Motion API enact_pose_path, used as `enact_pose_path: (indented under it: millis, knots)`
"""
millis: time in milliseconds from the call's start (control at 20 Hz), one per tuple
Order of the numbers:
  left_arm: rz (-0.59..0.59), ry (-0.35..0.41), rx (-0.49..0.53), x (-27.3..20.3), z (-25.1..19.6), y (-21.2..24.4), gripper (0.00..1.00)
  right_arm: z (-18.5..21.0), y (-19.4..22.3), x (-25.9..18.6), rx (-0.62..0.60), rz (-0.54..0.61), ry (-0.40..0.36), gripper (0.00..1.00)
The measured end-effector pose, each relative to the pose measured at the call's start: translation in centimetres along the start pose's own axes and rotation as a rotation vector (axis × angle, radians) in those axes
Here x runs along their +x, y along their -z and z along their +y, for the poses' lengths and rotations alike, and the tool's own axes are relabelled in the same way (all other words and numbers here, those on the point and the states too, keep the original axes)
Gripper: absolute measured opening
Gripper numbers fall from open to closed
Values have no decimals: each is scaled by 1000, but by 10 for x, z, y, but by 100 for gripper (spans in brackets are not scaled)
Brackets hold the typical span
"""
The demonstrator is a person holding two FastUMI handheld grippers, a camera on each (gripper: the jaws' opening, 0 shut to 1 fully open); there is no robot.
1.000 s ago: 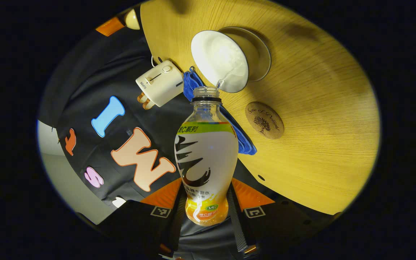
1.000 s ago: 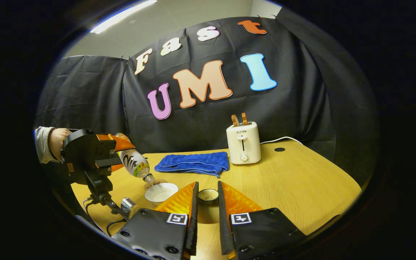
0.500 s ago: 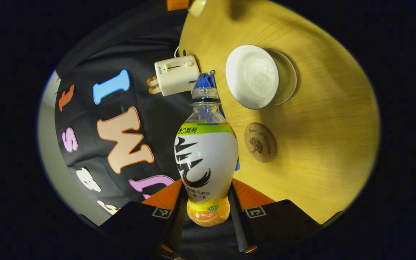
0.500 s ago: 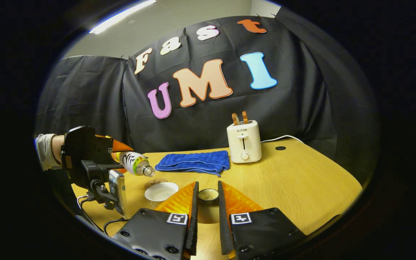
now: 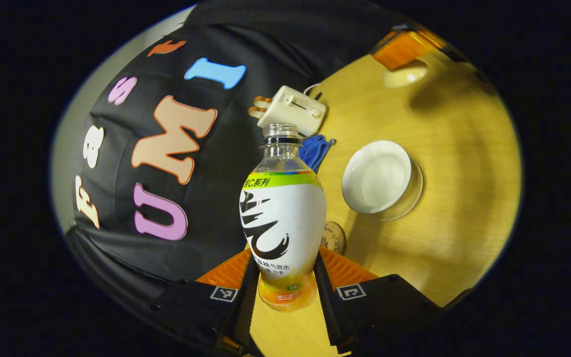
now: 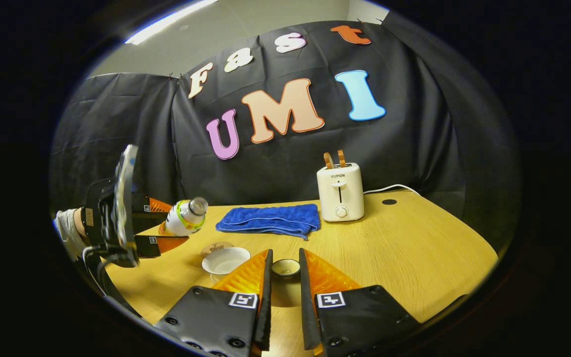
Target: Open the teacup lid with one hand, grasp the water bottle and pour water into the teacup with the other hand; after pouring, place the water bottle on the coaster and then close the teacup lid.
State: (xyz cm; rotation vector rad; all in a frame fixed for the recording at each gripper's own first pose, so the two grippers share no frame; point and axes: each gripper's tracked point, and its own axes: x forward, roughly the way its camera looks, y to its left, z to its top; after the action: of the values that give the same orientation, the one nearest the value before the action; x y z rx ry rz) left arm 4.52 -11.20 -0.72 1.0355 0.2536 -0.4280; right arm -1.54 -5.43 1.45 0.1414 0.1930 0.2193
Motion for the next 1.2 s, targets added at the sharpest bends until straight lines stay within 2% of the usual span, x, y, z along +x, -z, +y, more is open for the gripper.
enact_pose_path:
  millis: [50, 100, 350, 450, 600, 750, 800, 900, 1050, 1150, 1200]
  knots:
    - [-14, -3, -65, 1, 1, -3, 60, 2, 0, 0, -1, -1, -3, 27]
    - [-25, -7, -128, 2, 2, -4, 58, 4, 0, 1, -2, -1, -7, 29]
    - [-85, -50, -409, 6, 21, -3, 57, 8, 4, 2, -1, 6, -16, 29]
    - [-114, -55, -526, 11, 27, -5, 57, 8, 3, 2, -2, 5, -17, 27]
    - [-152, -76, -646, 22, 38, -4, 57, 10, 4, 1, -8, 7, -17, 29]
    - [-185, -54, -797, 35, 37, -5, 57, 13, 7, 3, -13, 12, -21, 27]
    - [-194, -43, -841, 40, 36, -7, 57, 13, 8, 3, -14, 14, -22, 29]
    - [-202, -46, -899, 51, 35, -4, 55, 16, 10, 4, -15, 18, -27, 27]
    - [-240, -70, -958, 63, 42, -9, 57, 16, 13, 6, -17, 27, -30, 29]
    - [-262, -64, -1000, 67, 39, -11, 57, 14, 15, 6, -15, 32, -27, 27]
    - [-251, -59, -1010, 72, 34, -9, 57, 14, 15, 7, -12, 31, -26, 29]
